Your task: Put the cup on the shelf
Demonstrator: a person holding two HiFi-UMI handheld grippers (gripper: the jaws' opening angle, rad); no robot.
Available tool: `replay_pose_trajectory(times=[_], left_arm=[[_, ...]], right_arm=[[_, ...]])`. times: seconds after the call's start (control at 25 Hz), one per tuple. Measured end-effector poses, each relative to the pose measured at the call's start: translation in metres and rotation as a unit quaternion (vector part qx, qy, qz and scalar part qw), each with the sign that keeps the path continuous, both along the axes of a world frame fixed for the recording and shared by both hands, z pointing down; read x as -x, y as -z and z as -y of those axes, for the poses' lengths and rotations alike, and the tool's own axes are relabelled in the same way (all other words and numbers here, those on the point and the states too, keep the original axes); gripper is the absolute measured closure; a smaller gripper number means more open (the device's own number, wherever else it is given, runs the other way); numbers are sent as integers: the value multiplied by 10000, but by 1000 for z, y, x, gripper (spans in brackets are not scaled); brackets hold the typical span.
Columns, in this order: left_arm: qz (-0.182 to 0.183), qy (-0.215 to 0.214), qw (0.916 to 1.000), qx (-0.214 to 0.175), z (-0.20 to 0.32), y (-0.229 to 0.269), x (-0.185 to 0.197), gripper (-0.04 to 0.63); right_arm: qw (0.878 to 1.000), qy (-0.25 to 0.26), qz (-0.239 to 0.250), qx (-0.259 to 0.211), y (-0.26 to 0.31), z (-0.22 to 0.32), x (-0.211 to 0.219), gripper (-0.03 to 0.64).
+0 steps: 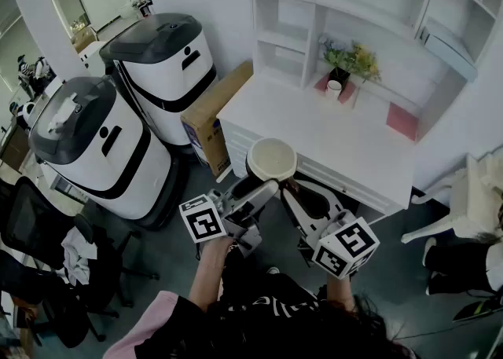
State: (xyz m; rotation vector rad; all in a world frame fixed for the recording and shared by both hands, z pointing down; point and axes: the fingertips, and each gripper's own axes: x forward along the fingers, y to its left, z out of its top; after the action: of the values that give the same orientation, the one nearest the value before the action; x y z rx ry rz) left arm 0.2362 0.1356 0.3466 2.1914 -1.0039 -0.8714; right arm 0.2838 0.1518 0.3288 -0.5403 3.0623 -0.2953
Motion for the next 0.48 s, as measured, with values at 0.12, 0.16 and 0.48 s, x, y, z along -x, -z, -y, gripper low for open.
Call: replay_pose_trajectory(times=[0.12,0.16,0.48], left_arm=[[-14,-25,10000,12,7,-2,9,241],[-21,-33,10000,16,10,-2,13,241],[-126,-123,9998,46,42,-7,58,241]], right_arm=[[10000,-35,-7,0,-2,7,10,534],[10000,-51,-7,0,-2,9,13,534],[9998,-145,-109,-5,-5,40,60,534]])
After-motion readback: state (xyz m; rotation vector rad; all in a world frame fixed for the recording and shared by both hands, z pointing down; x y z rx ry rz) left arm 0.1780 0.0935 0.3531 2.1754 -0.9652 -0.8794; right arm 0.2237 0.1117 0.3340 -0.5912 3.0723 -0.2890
